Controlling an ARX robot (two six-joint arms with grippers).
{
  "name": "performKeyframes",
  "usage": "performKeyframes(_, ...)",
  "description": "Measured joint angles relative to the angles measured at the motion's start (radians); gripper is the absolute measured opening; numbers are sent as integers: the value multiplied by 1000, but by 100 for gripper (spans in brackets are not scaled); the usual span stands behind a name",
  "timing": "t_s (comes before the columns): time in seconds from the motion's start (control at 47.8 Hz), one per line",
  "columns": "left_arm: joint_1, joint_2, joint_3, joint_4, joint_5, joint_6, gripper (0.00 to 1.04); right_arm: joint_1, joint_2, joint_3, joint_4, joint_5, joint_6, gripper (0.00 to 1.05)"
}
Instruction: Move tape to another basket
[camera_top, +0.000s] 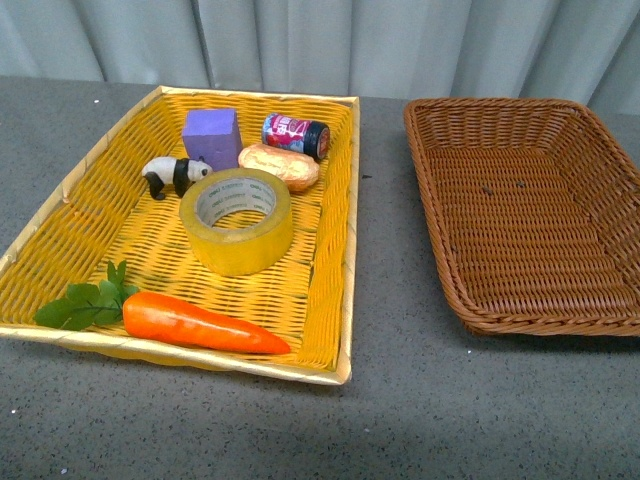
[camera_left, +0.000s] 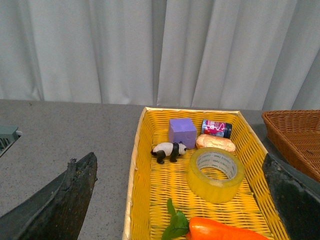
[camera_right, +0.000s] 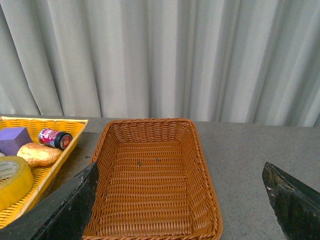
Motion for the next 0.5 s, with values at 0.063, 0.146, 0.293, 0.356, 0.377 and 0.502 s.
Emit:
performKeyframes(0.063, 0, 0, 0, 0, 0, 0, 98, 0, 0, 0, 0, 0, 0, 96)
performKeyframes(0.146, 0, 0, 0, 0, 0, 0, 98, 0, 0, 0, 0, 0, 0, 96)
performKeyframes(0.293, 0, 0, 0, 0, 0, 0, 98, 0, 0, 0, 0, 0, 0, 96)
performKeyframes(0.356, 0, 0, 0, 0, 0, 0, 98, 0, 0, 0, 0, 0, 0, 96)
performKeyframes(0.377, 0, 0, 0, 0, 0, 0, 98, 0, 0, 0, 0, 0, 0, 96)
performKeyframes(0.502, 0, 0, 0, 0, 0, 0, 98, 0, 0, 0, 0, 0, 0, 96)
